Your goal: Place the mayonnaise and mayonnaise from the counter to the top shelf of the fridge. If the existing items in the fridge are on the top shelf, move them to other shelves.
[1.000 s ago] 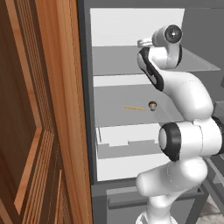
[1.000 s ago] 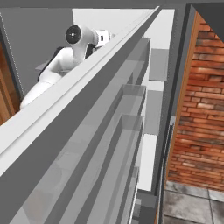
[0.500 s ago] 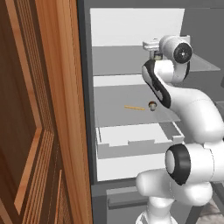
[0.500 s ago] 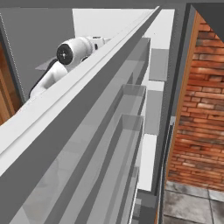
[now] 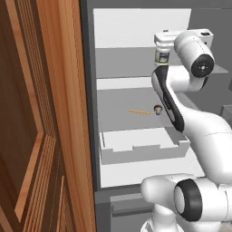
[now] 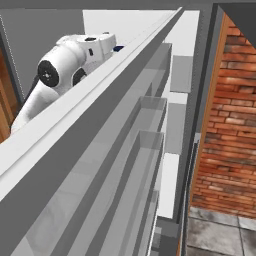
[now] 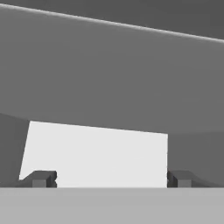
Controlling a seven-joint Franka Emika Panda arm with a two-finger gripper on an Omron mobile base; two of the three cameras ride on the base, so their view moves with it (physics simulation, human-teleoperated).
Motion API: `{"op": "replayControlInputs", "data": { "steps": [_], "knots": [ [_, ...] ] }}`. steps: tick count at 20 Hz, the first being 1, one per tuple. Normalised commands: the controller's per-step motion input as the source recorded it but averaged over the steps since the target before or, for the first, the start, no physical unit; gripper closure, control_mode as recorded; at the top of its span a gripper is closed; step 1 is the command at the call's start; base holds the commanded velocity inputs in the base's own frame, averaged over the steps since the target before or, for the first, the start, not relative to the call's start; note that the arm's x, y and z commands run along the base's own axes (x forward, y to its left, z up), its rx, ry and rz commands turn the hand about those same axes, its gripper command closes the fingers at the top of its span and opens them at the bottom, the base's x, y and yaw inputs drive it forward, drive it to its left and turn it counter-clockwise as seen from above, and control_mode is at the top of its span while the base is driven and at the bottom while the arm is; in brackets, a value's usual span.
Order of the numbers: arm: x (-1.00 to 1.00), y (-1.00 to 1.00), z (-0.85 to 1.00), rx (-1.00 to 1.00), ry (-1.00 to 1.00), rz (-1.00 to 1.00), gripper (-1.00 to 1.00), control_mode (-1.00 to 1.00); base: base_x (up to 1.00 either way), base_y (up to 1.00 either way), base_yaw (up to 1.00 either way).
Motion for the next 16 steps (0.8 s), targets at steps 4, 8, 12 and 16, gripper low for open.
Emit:
{"op": "replayControlInputs", "data": {
  "steps": [4,8,12,16],
  "knots": [
    [-1.00,0.31,0.64,0.02,0.00,0.00,-1.00,-1.00,0.00,0.00,0.00],
    [-1.00,0.41,0.29,0.07,0.09,0.00,-1.00,-1.00,0.00,0.00,0.00],
    [-1.00,0.55,-0.01,0.12,0.22,0.00,-1.00,-1.00,0.00,0.00,0.00],
    [-1.00,0.64,-0.37,0.13,0.29,0.00,-1.00,-1.00,0.00,0.00,0.00]
  ]
}}
